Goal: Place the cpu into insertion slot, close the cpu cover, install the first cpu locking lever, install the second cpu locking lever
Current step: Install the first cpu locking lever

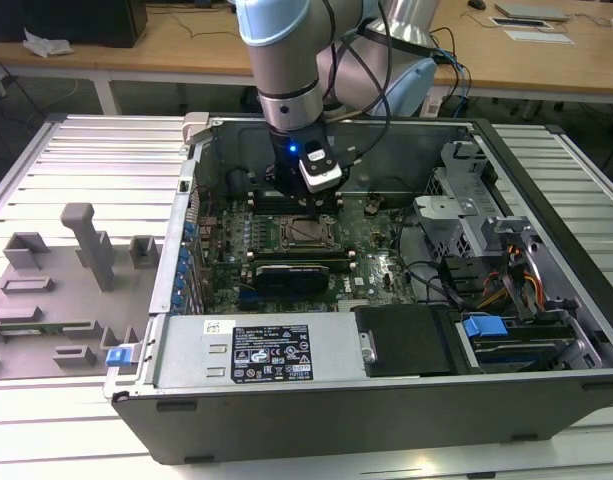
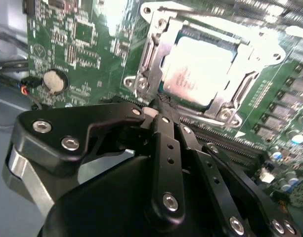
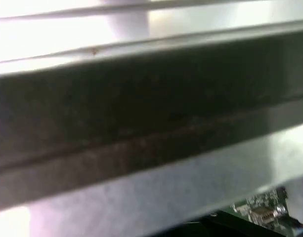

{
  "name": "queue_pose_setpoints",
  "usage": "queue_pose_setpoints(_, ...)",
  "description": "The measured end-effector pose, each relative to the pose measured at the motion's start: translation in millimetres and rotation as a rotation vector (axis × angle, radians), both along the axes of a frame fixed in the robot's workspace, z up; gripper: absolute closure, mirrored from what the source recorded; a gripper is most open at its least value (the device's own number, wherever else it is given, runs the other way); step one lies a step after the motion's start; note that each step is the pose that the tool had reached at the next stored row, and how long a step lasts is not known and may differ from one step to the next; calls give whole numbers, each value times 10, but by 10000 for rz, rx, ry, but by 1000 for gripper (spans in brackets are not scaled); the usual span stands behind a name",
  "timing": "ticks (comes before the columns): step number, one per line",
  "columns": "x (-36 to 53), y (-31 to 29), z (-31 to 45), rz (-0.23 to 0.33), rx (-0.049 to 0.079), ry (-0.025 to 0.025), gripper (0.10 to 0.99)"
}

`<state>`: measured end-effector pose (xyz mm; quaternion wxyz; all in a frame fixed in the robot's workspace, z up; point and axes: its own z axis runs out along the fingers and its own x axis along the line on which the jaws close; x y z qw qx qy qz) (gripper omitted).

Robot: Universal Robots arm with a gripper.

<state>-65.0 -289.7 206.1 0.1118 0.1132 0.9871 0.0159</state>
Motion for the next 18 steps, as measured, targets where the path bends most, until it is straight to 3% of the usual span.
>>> queue_pose_setpoints(2, -1, -1, 44, -1, -126, 2, 980)
queue_pose_setpoints(6, 0, 0, 132, -1, -220, 1, 980)
queue_pose_setpoints(12, 0, 0, 137, -1, -225, 10, 980)
queue_pose_setpoints(14, 7, 0, 136, 2, -222, 296, 980)
queue_pose_setpoints(15, 14, 0, 135, 5, -216, 498, 980)
queue_pose_setpoints(16, 19, 0, 134, 7, -210, 656, 980)
queue_pose_setpoints(17, 25, 0, 134, 8, -204, 847, 980)
queue_pose_setpoints(18, 26, 0, 134, 10, -204, 922, 980)
